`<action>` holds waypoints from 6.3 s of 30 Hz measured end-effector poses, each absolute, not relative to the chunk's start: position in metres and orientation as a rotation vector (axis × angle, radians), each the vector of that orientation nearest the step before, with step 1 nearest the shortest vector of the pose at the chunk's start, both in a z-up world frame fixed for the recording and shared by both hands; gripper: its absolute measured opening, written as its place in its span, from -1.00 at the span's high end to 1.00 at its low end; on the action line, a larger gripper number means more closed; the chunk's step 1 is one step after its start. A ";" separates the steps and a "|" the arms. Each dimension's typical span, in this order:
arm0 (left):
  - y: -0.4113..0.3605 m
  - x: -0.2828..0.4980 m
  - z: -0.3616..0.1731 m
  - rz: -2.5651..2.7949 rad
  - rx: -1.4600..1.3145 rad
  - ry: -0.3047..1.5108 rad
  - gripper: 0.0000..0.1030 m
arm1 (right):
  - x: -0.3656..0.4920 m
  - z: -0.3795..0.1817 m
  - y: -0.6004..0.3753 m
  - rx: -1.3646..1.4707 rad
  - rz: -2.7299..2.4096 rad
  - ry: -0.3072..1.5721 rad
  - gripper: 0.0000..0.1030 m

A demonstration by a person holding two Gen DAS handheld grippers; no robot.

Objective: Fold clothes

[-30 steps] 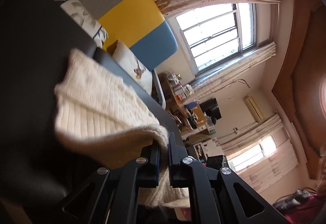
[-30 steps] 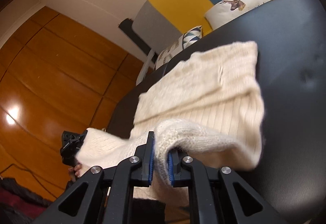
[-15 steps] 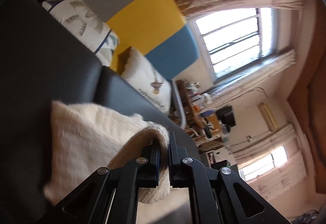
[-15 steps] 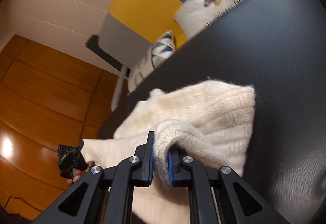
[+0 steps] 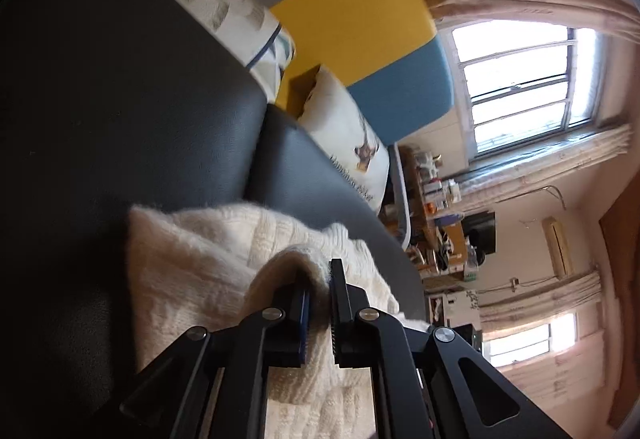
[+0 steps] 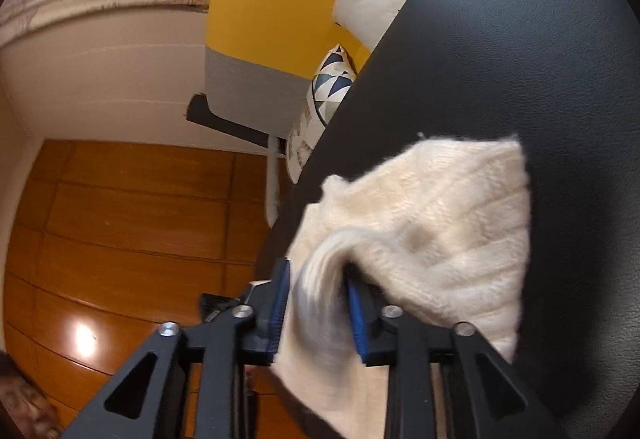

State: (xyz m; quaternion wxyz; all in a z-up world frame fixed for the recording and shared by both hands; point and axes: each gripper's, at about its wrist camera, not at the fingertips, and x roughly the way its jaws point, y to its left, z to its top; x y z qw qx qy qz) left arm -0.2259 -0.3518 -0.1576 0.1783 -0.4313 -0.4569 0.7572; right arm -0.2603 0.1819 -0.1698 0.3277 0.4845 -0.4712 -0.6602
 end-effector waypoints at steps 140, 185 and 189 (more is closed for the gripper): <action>-0.015 -0.226 -0.124 2.011 -1.487 -0.015 0.51 | -0.123 -0.134 0.191 1.449 -1.588 -0.127 0.55; -0.365 -0.070 -0.118 2.275 -1.387 -0.512 -0.12 | -0.215 -0.096 -0.072 1.413 -1.692 -0.249 0.50; -0.370 -0.068 -0.153 2.175 -1.358 -0.623 -0.12 | -0.214 -0.106 -0.099 1.453 -1.676 -0.248 0.50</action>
